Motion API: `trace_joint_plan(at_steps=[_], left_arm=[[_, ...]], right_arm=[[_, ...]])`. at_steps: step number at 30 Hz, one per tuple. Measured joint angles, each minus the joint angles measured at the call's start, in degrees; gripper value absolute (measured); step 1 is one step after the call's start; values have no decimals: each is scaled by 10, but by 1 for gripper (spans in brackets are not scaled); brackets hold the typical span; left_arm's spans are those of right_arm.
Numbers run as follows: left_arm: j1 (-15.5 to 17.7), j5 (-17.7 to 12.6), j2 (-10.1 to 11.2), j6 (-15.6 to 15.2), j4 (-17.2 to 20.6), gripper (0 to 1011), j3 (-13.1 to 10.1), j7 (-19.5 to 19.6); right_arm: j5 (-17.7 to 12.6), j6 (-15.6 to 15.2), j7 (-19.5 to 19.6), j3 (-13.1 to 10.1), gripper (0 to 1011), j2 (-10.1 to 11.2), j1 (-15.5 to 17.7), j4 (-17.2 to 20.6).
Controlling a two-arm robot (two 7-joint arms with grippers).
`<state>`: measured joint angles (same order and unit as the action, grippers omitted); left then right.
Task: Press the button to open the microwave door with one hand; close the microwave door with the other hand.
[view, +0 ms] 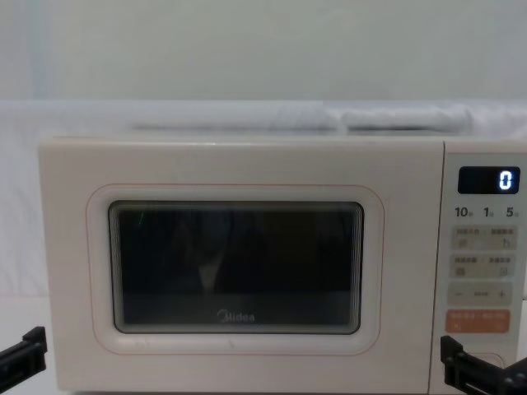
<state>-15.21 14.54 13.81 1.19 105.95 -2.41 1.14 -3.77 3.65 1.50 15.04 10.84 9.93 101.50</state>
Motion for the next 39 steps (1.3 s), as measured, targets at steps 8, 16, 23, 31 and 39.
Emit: trace_joint_plan(at_steps=[8,16,23,31,39], left_arm=[[0,0,0,0,0,1001,0,0],[0,0,0,0,0,1001,0,0],[0,0,0,0,0,1001,0,0],[0,0,0,0,0,1001,0,0],[0,0,0,0,0,1001,0,0]], right_arm=[[0,0,0,0,1002,0,0,0],[0,0,0,0,1002,0,0,0],[0,0,0,0,1002,0,0,0],[0,0,0,0,1002,0,0,0],[0,0,0,0,918,0,0,0]])
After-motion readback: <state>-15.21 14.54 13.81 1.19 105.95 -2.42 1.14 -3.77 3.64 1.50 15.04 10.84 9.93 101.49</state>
